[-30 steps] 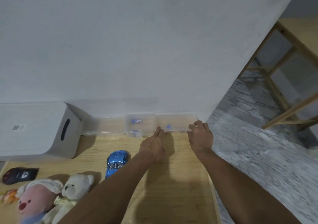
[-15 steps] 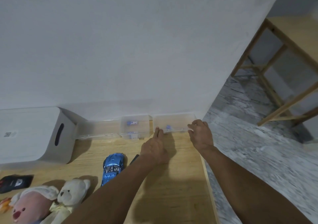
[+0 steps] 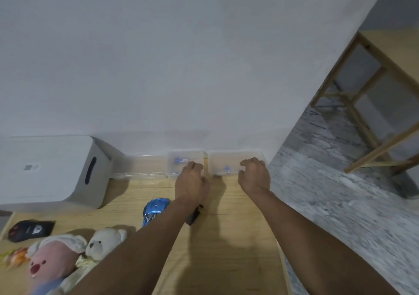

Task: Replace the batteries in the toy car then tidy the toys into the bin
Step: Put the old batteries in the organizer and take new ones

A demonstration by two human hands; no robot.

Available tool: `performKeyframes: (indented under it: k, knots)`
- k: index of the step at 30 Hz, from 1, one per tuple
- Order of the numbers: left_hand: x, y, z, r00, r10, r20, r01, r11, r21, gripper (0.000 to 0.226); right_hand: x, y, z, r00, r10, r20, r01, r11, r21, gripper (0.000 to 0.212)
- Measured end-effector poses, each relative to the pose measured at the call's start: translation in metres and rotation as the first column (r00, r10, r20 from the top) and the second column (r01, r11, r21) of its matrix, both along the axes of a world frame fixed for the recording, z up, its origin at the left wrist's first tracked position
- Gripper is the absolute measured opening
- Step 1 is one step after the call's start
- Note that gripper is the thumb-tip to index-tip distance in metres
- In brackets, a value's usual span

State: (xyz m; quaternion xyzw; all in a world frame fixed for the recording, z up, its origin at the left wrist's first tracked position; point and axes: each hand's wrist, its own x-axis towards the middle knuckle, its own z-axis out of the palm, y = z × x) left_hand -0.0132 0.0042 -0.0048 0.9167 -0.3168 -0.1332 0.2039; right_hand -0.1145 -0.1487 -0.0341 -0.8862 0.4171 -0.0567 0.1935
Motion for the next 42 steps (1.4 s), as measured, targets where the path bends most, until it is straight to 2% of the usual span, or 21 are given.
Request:
performKeyframes:
  k: [1, 3, 5, 7, 9, 11, 13, 16, 22, 26, 28, 30, 32, 34, 36, 42]
  knots:
    - [0.005, 0.004, 0.002, 0.989, 0.136, -0.058, -0.139, 0.989, -0.055, 0.034, 0.007, 0.007, 0.002, 0.999, 0.000, 0.049, -0.004, 0.997, 0.081, 0.032]
    - [0.018, 0.013, 0.004, 0.893, 0.384, -0.235, -0.411, 0.908, -0.077, 0.022, 0.022, 0.022, 0.006, 0.993, -0.020, 0.114, -0.007, 0.972, 0.236, 0.027]
    - [0.031, 0.023, 0.002, 0.750, 0.531, -0.393, -0.586, 0.810, -0.022, 0.019, 0.037, 0.037, 0.009, 0.988, -0.054, 0.145, -0.002, 0.933, 0.359, 0.016]
    - [0.041, 0.031, -0.004, 0.569, 0.612, -0.549, -0.722, 0.692, 0.022, 0.026, 0.050, 0.051, 0.011, 0.984, -0.084, 0.156, 0.008, 0.901, 0.433, 0.007]
    - [0.045, 0.035, -0.003, 0.372, 0.561, -0.739, -0.807, 0.589, 0.040, 0.025, 0.061, 0.061, 0.012, 0.977, -0.142, 0.162, 0.039, 0.857, 0.514, 0.001]
    - [0.045, 0.037, 0.002, 0.246, 0.449, -0.859, -0.829, 0.557, 0.054, 0.022, 0.069, 0.068, 0.015, 0.975, -0.179, 0.129, 0.081, 0.833, 0.547, 0.005]
    - [0.046, 0.038, 0.005, 0.189, 0.366, -0.911, -0.828, 0.558, 0.053, 0.024, 0.074, 0.072, 0.017, 0.973, -0.208, 0.095, 0.120, 0.818, 0.562, 0.007]
    - [0.049, 0.037, 0.011, 0.151, 0.305, -0.940, -0.840, 0.541, 0.040, 0.026, 0.078, 0.073, 0.017, 0.965, -0.254, 0.068, 0.168, 0.794, 0.584, 0.008]
    - [0.057, 0.035, 0.025, 0.142, 0.250, -0.958, -0.858, 0.514, 0.006, 0.019, 0.073, 0.077, 0.012, 0.950, -0.290, 0.117, 0.183, 0.819, 0.543, 0.019]
    - [0.061, 0.035, 0.033, 0.188, 0.236, -0.953, -0.862, 0.505, -0.045, 0.016, 0.068, 0.090, 0.005, 0.951, -0.181, 0.251, 0.066, 0.910, 0.409, 0.022]
    - [0.063, 0.035, 0.034, 0.276, 0.282, -0.919, -0.837, 0.541, -0.085, 0.014, 0.066, 0.094, -0.001, 0.951, -0.052, 0.306, -0.035, 0.961, 0.274, 0.025]
    - [0.065, 0.036, 0.032, 0.430, 0.343, -0.835, -0.772, 0.619, -0.144, 0.016, 0.067, 0.097, -0.004, 0.945, 0.110, 0.307, -0.160, 0.977, 0.144, 0.033]
    - [0.066, 0.039, 0.032, 0.599, 0.370, -0.710, -0.654, 0.737, -0.168, 0.033, 0.071, 0.098, -0.005, 0.926, 0.243, 0.288, -0.277, 0.957, 0.083, 0.042]
    - [0.066, 0.043, 0.034, 0.710, 0.348, -0.612, -0.536, 0.831, -0.149, 0.055, 0.078, 0.098, 0.000, 0.912, 0.345, 0.221, -0.370, 0.926, 0.080, 0.050]
    - [0.065, 0.046, 0.036, 0.747, 0.301, -0.592, -0.467, 0.872, -0.146, 0.064, 0.087, 0.097, 0.005, 0.898, 0.414, 0.146, -0.433, 0.892, 0.130, 0.055]
    - [0.064, 0.053, 0.038, 0.714, 0.225, -0.663, -0.417, 0.897, -0.145, 0.065, 0.119, 0.085, 0.008, 0.851, 0.522, -0.058, -0.498, 0.836, 0.229, 0.046]
